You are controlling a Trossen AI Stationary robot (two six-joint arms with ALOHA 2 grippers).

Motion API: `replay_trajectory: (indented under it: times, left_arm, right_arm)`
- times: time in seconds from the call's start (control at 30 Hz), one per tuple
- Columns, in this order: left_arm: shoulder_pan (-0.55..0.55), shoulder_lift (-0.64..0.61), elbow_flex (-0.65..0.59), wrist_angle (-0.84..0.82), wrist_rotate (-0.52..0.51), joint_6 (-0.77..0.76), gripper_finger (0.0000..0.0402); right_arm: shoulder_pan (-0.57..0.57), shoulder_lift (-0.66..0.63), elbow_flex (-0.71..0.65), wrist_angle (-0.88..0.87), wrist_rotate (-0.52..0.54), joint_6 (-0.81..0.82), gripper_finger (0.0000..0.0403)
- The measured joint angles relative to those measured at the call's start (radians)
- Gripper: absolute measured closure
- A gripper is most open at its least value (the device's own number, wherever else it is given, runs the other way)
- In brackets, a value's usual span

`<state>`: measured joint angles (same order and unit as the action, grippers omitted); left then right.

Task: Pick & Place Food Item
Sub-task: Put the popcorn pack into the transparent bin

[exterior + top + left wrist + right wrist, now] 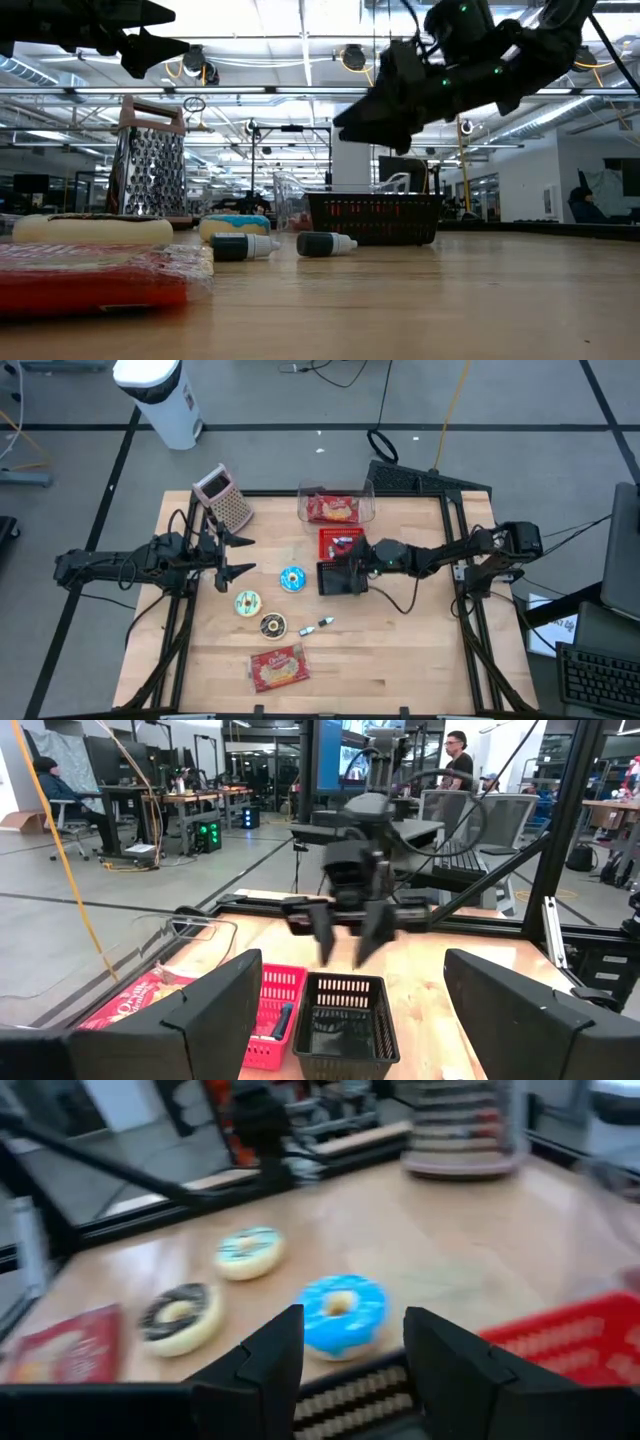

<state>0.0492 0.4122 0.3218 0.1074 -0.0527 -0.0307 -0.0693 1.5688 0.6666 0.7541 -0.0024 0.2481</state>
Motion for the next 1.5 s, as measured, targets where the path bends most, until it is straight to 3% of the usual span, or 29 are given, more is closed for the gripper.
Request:
replay_trajectory:
  times: [0.63, 1.0, 1.2, 1.5]
  left_arm:
    - [0.0, 0.0, 0.0, 0.0, 0.0, 0.0, 0.0092]
    - [0.0, 0.0, 0.0, 0.004, 0.0, -0.009, 0.0091]
    - [0.0, 0.0, 0.0, 0.06, 0.026, -0.304, 0.0092]
    - [0.0, 0.013, 0.0, 0.038, 0.004, -0.422, 0.0091]
  right_arm:
    - [0.366, -0.009, -0.001, 0.026, 0.053, -0.006, 0.0242]
    - [0.41, -0.009, -0.001, 0.028, 0.053, -0.085, 0.0242]
    - [0.41, -0.009, -0.001, 0.026, 0.053, -0.077, 0.0242]
    - [0.41, -0.009, -0.001, 0.019, 0.053, -0.078, 0.0242]
